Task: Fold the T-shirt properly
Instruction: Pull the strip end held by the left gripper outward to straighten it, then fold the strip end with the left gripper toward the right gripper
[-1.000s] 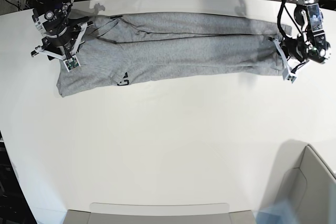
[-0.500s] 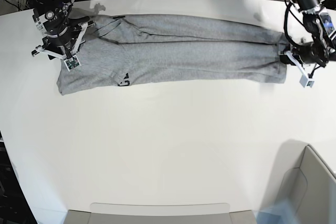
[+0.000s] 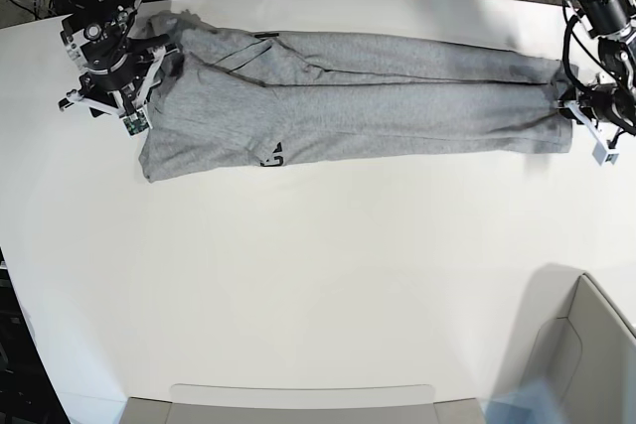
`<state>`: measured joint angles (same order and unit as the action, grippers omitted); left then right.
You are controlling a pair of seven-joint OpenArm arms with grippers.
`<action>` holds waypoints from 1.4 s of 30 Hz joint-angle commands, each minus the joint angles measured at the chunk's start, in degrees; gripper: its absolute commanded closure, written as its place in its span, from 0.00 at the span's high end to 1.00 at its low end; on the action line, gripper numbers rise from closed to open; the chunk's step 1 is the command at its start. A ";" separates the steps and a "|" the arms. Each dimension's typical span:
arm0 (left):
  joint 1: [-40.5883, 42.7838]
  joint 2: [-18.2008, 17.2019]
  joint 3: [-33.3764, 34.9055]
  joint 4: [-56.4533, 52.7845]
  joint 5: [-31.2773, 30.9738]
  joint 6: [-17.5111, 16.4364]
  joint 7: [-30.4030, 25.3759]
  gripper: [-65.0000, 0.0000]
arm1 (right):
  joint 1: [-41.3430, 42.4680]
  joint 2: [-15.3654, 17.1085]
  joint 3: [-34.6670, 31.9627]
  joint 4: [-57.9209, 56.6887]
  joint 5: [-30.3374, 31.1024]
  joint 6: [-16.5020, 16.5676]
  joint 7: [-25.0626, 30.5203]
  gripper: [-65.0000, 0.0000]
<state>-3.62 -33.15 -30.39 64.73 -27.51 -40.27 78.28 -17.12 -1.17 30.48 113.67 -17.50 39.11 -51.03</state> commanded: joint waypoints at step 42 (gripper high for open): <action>14.12 22.20 23.49 51.09 2.06 0.84 1.72 0.00 | 1.96 0.07 -0.19 -1.97 0.49 0.89 0.70 0.36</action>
<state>10.83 -10.79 -6.94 114.80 -24.71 -39.81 80.84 -15.55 -1.43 30.22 110.83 -17.34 39.11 -51.18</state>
